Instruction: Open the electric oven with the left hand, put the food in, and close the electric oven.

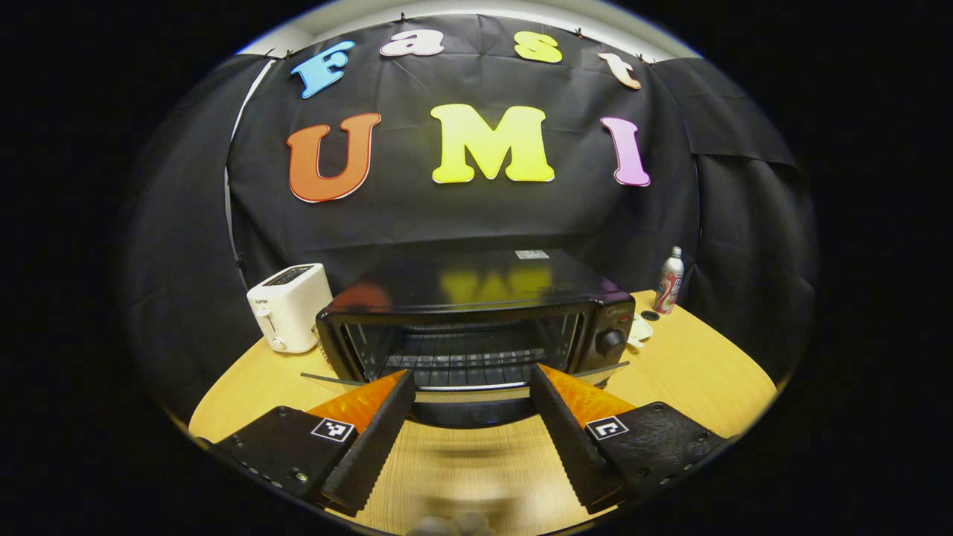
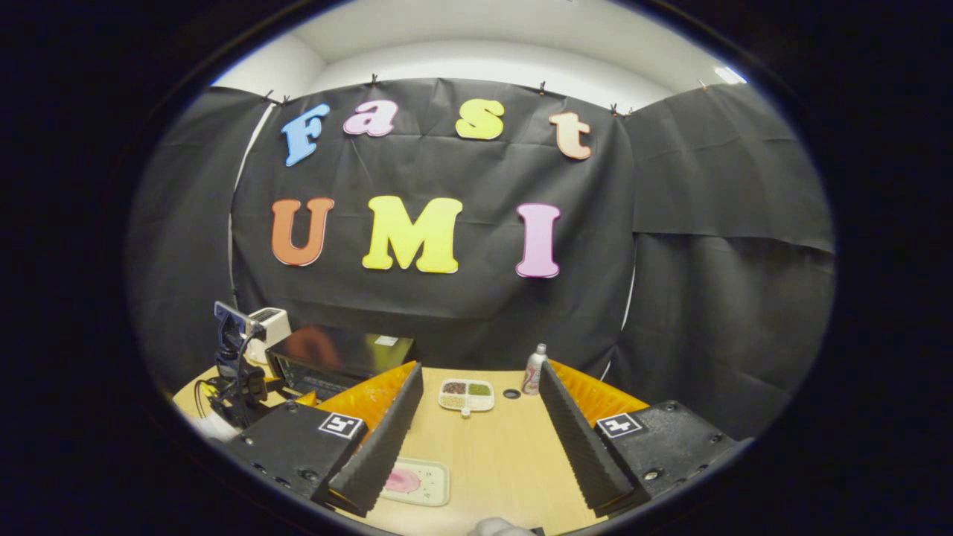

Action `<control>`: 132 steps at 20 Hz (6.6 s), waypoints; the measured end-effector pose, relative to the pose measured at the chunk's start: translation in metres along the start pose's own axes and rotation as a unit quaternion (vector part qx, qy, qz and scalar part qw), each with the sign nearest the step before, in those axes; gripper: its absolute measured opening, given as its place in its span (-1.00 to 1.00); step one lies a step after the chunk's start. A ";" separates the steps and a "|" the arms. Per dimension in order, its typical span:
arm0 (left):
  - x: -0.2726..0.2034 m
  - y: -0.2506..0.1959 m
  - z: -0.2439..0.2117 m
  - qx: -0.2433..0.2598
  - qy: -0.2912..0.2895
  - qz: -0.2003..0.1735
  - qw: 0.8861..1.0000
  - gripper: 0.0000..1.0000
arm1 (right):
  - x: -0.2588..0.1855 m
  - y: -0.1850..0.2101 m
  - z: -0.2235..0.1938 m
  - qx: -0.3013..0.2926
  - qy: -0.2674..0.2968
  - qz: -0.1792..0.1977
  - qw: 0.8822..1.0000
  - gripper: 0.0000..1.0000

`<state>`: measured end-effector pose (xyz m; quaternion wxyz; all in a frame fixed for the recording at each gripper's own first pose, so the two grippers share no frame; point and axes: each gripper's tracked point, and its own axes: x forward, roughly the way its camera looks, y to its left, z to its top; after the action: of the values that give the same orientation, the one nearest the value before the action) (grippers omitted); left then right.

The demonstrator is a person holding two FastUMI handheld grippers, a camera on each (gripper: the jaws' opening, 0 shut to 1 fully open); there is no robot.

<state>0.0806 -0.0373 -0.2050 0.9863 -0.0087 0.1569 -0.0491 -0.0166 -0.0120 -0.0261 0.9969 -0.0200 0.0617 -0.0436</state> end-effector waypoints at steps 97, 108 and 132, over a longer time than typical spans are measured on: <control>-0.166 0.003 0.111 -0.008 -0.075 0.056 0.996 0.92 | 0.095 0.054 -0.287 0.422 0.431 0.137 0.786 -0.93; -0.191 0.033 0.101 -0.001 -0.062 0.079 0.995 0.94 | 0.112 0.207 -0.241 0.517 0.385 0.144 0.751 -0.93; -0.171 0.117 0.090 -0.007 -0.037 0.136 0.990 0.94 | 0.268 0.300 -0.237 0.562 0.295 0.133 0.762 -0.94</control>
<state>-0.0421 0.0963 -0.0703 0.9888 0.0037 0.1209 0.0875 0.2445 0.2546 -0.3073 0.7580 0.5660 0.3188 0.0586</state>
